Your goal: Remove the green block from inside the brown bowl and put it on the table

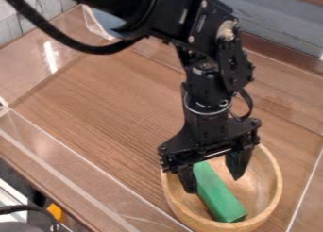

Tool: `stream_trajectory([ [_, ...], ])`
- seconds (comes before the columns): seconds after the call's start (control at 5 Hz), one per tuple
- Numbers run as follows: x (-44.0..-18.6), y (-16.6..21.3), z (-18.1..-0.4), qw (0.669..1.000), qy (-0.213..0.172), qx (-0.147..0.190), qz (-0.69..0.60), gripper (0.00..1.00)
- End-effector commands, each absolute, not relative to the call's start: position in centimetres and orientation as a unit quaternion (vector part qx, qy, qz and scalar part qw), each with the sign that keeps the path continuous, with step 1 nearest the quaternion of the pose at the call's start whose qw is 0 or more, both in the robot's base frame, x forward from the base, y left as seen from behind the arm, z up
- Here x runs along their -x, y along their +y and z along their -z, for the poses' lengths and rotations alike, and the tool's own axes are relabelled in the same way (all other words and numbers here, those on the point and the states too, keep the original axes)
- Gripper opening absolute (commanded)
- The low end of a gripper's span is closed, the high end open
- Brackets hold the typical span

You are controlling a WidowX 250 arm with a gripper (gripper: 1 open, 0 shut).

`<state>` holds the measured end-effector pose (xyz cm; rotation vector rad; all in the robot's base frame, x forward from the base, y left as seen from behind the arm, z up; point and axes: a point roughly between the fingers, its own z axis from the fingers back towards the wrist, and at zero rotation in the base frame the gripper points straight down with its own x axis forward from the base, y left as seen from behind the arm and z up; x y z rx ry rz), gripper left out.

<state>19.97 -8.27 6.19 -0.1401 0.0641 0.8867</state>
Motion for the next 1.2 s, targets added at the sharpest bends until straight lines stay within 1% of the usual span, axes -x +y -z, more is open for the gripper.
stream_trajectory([
  [0.0, -20.9, -8.5, -6.8, 0.898, 0.011, 0.084, -0.432, 1.00],
  [0.8, -21.1, -8.3, -4.3, 0.886, 0.017, 0.077, -0.457, 1.00],
  [1.0, -21.2, -8.3, -3.9, 0.885, 0.018, 0.075, -0.459, 0.00],
])
